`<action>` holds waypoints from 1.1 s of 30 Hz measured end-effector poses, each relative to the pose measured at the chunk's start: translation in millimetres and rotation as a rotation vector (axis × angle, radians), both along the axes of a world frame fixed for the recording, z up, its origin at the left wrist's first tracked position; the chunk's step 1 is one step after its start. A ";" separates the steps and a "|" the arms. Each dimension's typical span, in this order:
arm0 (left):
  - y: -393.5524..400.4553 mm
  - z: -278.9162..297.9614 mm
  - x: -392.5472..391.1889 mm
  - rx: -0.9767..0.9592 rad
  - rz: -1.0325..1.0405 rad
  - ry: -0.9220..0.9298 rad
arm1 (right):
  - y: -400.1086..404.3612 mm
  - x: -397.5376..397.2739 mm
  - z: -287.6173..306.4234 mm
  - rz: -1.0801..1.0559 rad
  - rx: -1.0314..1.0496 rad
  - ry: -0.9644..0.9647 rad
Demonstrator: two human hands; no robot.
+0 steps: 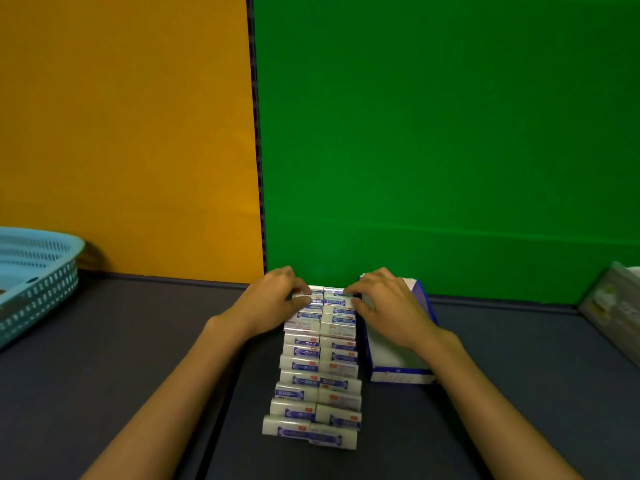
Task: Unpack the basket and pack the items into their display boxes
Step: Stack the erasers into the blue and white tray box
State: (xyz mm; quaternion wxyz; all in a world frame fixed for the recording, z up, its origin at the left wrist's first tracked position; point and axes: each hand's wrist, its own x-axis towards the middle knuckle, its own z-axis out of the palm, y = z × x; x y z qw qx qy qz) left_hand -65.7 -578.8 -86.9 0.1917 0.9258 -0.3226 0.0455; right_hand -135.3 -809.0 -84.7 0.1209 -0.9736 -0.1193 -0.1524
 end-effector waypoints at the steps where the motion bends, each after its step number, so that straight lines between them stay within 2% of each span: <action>1: 0.3 -0.9 1.7 -0.016 -0.009 0.013 | 0.0 2.9 0.6 0.004 -0.018 -0.001; 12: -0.2 -8.4 0.7 -0.071 -0.006 0.016 | 8.7 11.2 -12.8 0.023 -0.011 -0.034; 17: 0.8 -18.2 -1.9 -0.097 -0.001 -0.034 | 7.7 10.0 -13.3 0.023 0.091 -0.005; 26: -1.5 -6.1 -10.5 -0.348 -0.010 0.064 | 10.0 11.5 -11.7 0.007 0.077 0.084; 29: -1.8 -5.1 -9.0 -0.422 0.012 0.121 | 9.5 8.4 -9.4 0.021 0.265 0.103; 33: 0.2 -5.8 -5.6 -0.534 0.017 0.213 | 4.4 4.6 1.3 -0.008 0.760 0.183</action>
